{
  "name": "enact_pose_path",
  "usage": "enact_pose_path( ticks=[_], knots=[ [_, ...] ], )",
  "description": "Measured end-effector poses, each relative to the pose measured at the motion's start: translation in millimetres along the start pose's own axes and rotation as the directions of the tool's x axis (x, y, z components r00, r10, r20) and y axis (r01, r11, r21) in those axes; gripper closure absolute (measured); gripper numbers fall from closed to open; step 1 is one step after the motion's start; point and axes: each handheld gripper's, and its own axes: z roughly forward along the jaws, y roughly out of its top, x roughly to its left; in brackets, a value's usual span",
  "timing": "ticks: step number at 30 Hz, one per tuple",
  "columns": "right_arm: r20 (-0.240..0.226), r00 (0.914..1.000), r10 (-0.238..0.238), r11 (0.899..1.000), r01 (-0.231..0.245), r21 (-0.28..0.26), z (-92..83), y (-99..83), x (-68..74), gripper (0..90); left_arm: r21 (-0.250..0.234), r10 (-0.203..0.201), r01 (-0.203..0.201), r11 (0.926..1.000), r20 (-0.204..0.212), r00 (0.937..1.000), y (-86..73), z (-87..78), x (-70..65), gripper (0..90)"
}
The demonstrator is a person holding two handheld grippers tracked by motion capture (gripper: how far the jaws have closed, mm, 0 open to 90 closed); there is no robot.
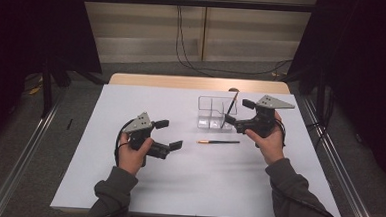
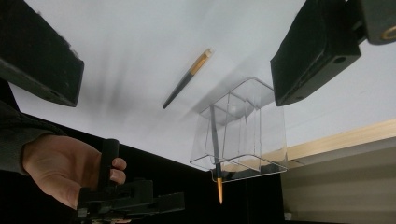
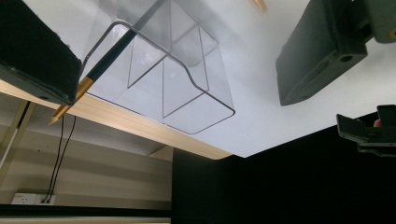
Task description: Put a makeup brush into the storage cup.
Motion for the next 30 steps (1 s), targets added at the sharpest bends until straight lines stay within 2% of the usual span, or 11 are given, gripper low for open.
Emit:
enact_pose_path(
  ticks=[3,14,20,30],
  knots=[
    [-0.008,1.0,0.006,1.0,-0.006,0.006,0.4,-1.2,0.6,0.0,-0.008,-0.008,0.008,0.9999,-0.002,1.0,0.0,0.3,-0.3,2.4],
    [-0.043,0.9989,-0.018,0.999,0.02,0.042,2.4,-3.7,5.5,0.3,-0.005,0.003,-0.003,1.0,-0.01,0.9999,4.0,-2.2,-3.2,2.4],
    [-0.045,0.9983,-0.037,0.998,0.039,0.056,0.9,-4.3,8.5,0.0,-0.003,0.009,-0.009,1.0,-0.005,1.0,4.7,3.0,-4.2,2.4],
    [-0.04,0.9989,-0.026,0.996,0.029,0.085,-4.8,-7.3,4.3,0.0,-0.002,0.004,-0.004,1.0,0.001,1.0,5.1,6.5,-5.0,2.4]
  ],
)
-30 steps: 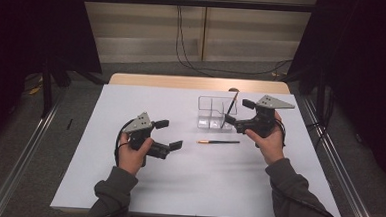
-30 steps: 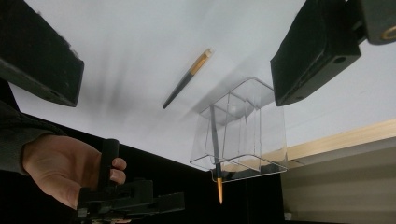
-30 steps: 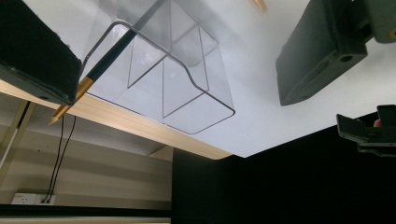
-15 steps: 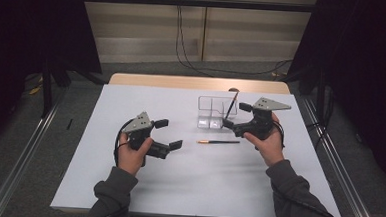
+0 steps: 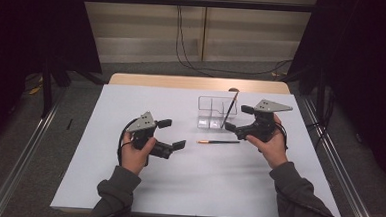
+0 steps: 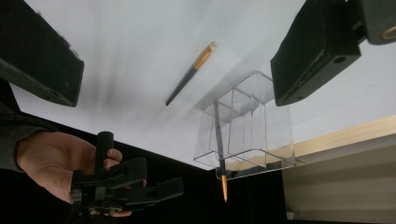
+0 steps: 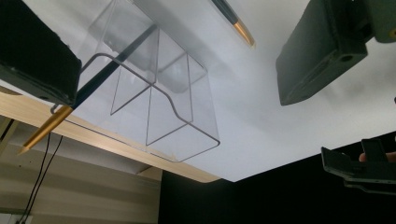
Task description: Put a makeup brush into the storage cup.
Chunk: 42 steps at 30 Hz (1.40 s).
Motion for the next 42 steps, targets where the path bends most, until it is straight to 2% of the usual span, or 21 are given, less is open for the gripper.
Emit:
enact_pose_path(
  ticks=[9,18,26,36,42],
  knots=[
    [-0.012,0.9999,-0.011,0.999,0.011,0.03,1.8,-2.8,-0.8,0.0,-0.007,-0.004,0.004,1.0,0.003,1.0,-0.3,-0.2,0.9,2.4],
    [-0.047,0.9988,-0.011,0.997,0.015,0.08,7.3,-6.6,0.0,0.4,-0.002,-0.003,0.003,1.0,-0.004,1.0,-0.4,-3.1,1.4,2.4],
    [-0.064,0.9978,-0.016,0.995,0.022,0.098,10.6,-6.8,0.4,0.5,-0.005,-0.004,0.004,1.0,-0.009,1.0,-1.0,-6.4,1.3,2.4],
    [-0.071,0.9967,-0.039,0.988,0.049,0.149,13.2,-7.5,0.6,0.7,-0.003,0.0,0.0,1.0,-0.013,0.9999,-0.6,-8.2,0.9,2.4],
    [-0.079,0.9962,-0.037,0.984,0.051,0.172,14.9,-8.7,-0.1,0.7,0.003,0.007,-0.007,1.0,-0.013,0.9999,-0.5,-8.4,1.9,2.4]
  ],
)
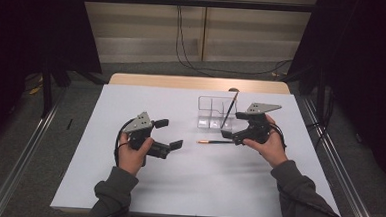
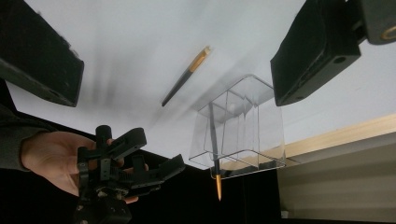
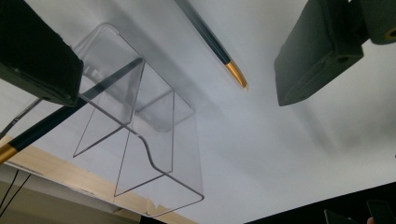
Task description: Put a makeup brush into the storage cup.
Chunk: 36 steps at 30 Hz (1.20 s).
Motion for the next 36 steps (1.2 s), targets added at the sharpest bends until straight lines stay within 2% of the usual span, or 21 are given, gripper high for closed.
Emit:
enact_pose_path(
  ticks=[11,21,29,31,36],
  knots=[
    [-0.015,0.9997,-0.017,0.998,0.018,0.063,5.1,1.7,-1.8,0.7,-0.011,-0.016,0.016,0.9998,-0.002,0.9999,0.3,1.2,-0.4,2.4],
    [-0.027,0.9993,-0.026,0.991,0.029,0.134,7.3,1.2,-3.6,1.0,-0.006,-0.009,0.009,0.9999,0.012,0.9999,1.0,2.4,0.2,2.4],
    [-0.039,0.9985,-0.039,0.98,0.046,0.196,11.5,4.1,-2.6,1.2,-0.012,-0.016,0.016,0.9998,0.006,0.9999,0.2,3.0,0.0,2.4],
    [-0.038,0.9984,-0.042,0.977,0.049,0.207,13.2,5.2,-2.2,1.2,-0.003,-0.007,0.007,1.0,0.004,1.0,0.4,2.0,0.7,2.4],
    [-0.049,0.9972,-0.056,0.966,0.066,0.249,16.5,8.1,-1.9,2.2,-0.011,-0.014,0.014,0.9998,0.006,0.9999,0.3,1.6,0.7,2.4]
  ],
)
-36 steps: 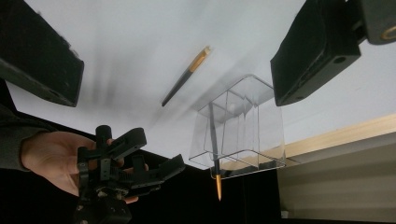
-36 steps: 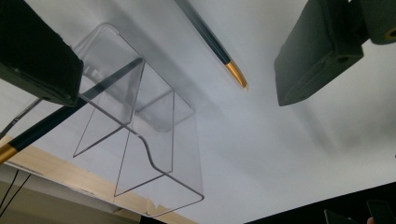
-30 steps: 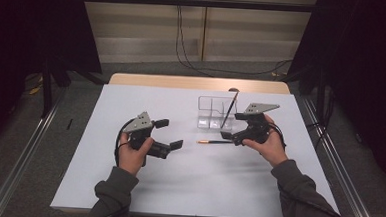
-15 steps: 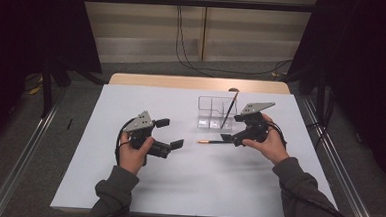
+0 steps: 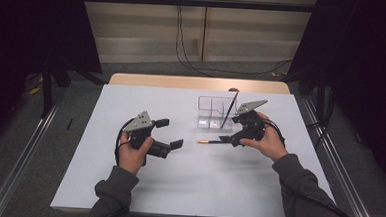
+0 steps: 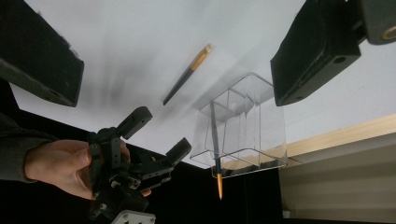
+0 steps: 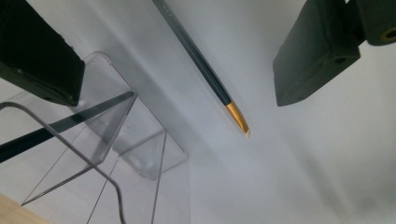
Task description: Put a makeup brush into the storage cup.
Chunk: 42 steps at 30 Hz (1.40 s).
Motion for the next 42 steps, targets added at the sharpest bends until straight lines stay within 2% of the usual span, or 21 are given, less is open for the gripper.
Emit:
enact_pose_path(
  ticks=[6,7,9,11,12,13,15,17,18,26,30,32,33,34,37,38,39,40,42],
  knots=[
    [0.005,0.9995,-0.03,0.997,0.03,0.065,5.1,2.7,0.9,2.7,-0.004,-0.003,0.003,1.0,0.0,1.0,0.2,-0.4,0.1,2.4],
    [-0.011,0.9994,-0.034,0.997,0.035,0.066,6.4,2.9,0.5,2.9,-0.002,0.0,0.0,1.0,0.0,1.0,0.3,-0.7,0.3,2.4],
    [-0.012,0.9995,-0.03,0.995,0.031,0.095,8.1,3.6,1.3,3.0,-0.003,0.0,0.0,1.0,0.0,1.0,0.4,-0.7,0.3,2.4],
    [-0.019,0.9985,-0.05,0.992,0.052,0.116,10.6,4.2,1.4,3.2,-0.003,0.001,-0.001,1.0,0.002,1.0,0.4,-0.4,0.3,2.4],
    [-0.008,0.998,-0.062,0.989,0.062,0.135,11.4,4.7,2.0,3.5,-0.004,-0.002,0.002,1.0,0.001,1.0,0.3,-0.4,0.2,2.4],
    [-0.003,0.9987,-0.05,0.988,0.05,0.148,11.6,5.1,3.2,3.6,-0.005,-0.001,0.001,1.0,0.0,1.0,0.3,-0.3,0.3,2.4],
    [-0.015,0.9975,-0.069,0.985,0.071,0.155,13.7,5.5,2.2,4.0,-0.004,0.0,0.0,1.0,0.0,1.0,0.4,-0.7,0.4,2.4],
    [-0.02,0.9979,-0.061,0.983,0.064,0.171,15.0,6.1,3.2,4.4,0.002,0.002,-0.002,1.0,0.002,1.0,0.9,-1.2,0.6,2.4],
    [-0.024,0.9968,-0.076,0.982,0.079,0.171,16.1,6.4,2.3,4.4,0.001,0.002,-0.002,1.0,0.001,1.0,1.0,-1.3,0.5,2.4],
    [-0.032,0.9957,-0.087,0.961,0.092,0.26,19.9,8.6,4.5,5.3,-0.001,0.0,0.0,1.0,0.0,1.0,0.9,-1.3,0.4,2.4],
    [-0.031,0.9926,-0.117,0.952,0.121,0.281,21.8,10.1,3.5,5.3,0.003,0.002,-0.002,1.0,0.002,1.0,0.8,-1.4,0.6,2.4],
    [-0.028,0.9936,-0.109,0.948,0.113,0.296,22.0,11.2,4.1,5.4,0.001,0.001,-0.001,1.0,-0.003,1.0,0.5,-1.0,0.4,2.4],
    [-0.033,0.9913,-0.127,0.946,0.131,0.295,23.0,11.7,3.3,5.4,0.001,0.002,-0.002,1.0,-0.002,1.0,0.4,-0.9,0.5,2.3],
    [-0.031,0.993,-0.114,0.944,0.118,0.309,22.9,12.4,4.4,5.5,0.001,0.0,0.0,1.0,-0.003,1.0,0.3,-0.9,0.4,2.4],
    [-0.034,0.9877,-0.153,0.932,0.156,0.329,25.1,13.8,3.6,5.8,0.002,0.003,-0.003,1.0,-0.001,1.0,0.4,-1.0,0.6,2.4],
    [-0.026,0.9913,-0.129,0.928,0.13,0.349,24.9,14.5,6.0,6.0,0.003,0.003,-0.003,1.0,-0.002,1.0,0.5,-1.1,0.5,2.4],
    [-0.032,0.9862,-0.163,0.922,0.164,0.35,26.4,14.8,4.7,6.2,0.006,0.004,-0.004,1.0,0.001,1.0,0.8,-1.5,0.8,2.4],
    [-0.032,0.9862,-0.162,0.917,0.163,0.364,26.6,15.1,5.5,6.3,0.002,0.001,-0.001,1.0,0.003,1.0,0.8,-1.3,0.5,2.3],
    [-0.04,0.9861,-0.161,0.915,0.165,0.368,27.7,15.0,6.4,7.6,0.001,0.003,-0.003,1.0,0.003,1.0,0.8,-1.3,0.6,2.4]
  ],
)
